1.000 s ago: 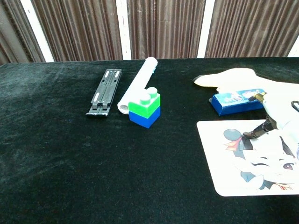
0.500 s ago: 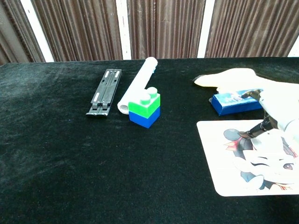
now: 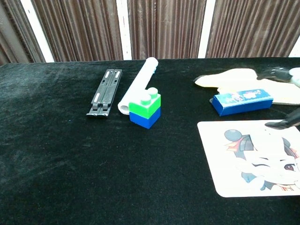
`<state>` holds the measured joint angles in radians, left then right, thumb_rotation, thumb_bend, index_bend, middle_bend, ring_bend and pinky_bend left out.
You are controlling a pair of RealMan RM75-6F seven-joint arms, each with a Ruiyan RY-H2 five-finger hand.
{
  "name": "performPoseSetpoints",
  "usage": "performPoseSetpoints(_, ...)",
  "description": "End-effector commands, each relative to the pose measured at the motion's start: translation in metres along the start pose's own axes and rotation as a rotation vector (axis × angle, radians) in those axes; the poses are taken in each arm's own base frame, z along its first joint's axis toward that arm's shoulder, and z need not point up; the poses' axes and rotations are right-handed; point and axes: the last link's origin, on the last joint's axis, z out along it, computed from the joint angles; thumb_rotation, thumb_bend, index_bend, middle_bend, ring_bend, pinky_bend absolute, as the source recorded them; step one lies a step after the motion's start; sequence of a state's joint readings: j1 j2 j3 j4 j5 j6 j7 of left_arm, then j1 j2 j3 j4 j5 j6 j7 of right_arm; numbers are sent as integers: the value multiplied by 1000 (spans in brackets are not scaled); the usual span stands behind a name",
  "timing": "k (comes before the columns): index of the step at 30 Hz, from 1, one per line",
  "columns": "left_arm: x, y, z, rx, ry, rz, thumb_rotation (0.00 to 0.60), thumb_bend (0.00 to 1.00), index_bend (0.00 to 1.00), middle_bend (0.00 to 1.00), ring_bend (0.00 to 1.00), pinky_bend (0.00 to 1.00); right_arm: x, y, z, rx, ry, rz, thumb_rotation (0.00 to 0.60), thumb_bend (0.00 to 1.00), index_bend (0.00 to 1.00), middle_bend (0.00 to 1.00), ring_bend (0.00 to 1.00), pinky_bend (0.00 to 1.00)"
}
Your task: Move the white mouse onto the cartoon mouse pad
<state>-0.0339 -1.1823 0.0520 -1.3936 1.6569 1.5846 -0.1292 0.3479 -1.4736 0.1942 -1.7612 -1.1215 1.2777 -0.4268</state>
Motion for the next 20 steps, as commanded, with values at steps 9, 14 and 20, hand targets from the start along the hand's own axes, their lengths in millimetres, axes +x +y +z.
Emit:
performPoseSetpoints(9,-3,1,-2,-13,33,-26,600,189,0,0,0,0,27,99,-73,-14,123,-169,600,150,48,0,0,0)
performPoseSetpoints(14,-6,4,-3,-30,54,-32,600,187,0,0,0,0,36,117,-93,-12,194,-143,600,147,31,0,0,0)
performPoseSetpoints(20,-7,6,-5,-40,64,-40,600,188,0,0,0,0,48,127,-103,-28,220,-116,600,147,30,0,0,0)
